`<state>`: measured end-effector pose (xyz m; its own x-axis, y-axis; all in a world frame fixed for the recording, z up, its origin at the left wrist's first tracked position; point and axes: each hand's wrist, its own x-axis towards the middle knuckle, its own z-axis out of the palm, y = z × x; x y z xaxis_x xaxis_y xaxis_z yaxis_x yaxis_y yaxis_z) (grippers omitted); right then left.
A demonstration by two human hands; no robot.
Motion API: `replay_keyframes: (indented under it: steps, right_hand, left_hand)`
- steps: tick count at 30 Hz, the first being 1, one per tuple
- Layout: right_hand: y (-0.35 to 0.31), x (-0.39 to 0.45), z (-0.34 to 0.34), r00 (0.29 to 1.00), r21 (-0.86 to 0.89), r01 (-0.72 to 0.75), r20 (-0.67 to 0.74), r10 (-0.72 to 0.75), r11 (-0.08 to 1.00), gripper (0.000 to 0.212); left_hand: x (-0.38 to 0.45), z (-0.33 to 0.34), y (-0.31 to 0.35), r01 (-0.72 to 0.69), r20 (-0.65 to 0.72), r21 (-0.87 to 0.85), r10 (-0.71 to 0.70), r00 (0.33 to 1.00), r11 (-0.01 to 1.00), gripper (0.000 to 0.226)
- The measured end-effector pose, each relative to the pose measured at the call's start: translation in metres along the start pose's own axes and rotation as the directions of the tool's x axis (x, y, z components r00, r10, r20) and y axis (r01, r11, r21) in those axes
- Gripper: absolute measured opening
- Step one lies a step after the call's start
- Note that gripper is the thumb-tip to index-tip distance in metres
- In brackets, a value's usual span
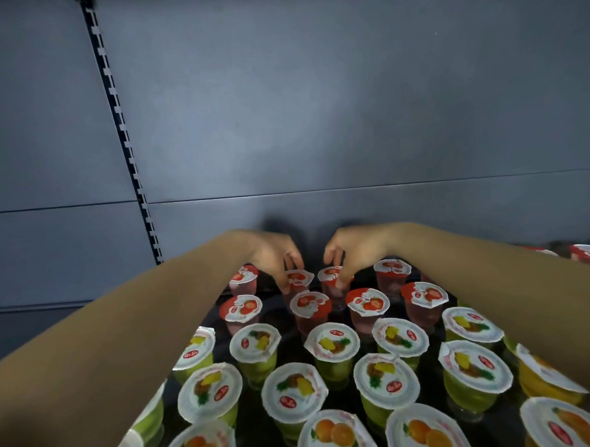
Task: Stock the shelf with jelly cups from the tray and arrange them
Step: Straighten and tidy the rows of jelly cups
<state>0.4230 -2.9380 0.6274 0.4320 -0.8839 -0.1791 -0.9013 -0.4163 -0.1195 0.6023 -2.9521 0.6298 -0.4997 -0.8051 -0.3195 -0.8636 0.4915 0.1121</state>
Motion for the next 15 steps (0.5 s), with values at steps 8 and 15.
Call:
replay_keyframes:
  steps: [8, 15]
  right_hand:
    - [0.008, 0.005, 0.008, 0.998, 0.165, -0.014, -0.057, 0.024, 0.986, 0.058]
    - [0.012, 0.015, 0.019, 0.991, 0.301, -0.016, -0.12, 0.054, 0.954, 0.052]
  left_hand:
    - [0.005, 0.0, -0.008, -0.02, -0.005, 0.034, 0.02, 1.0, 0.999, 0.053]
    - [0.005, 0.001, -0.02, 0.002, -0.062, 0.038, 0.001, 0.998, 0.999, 0.04]
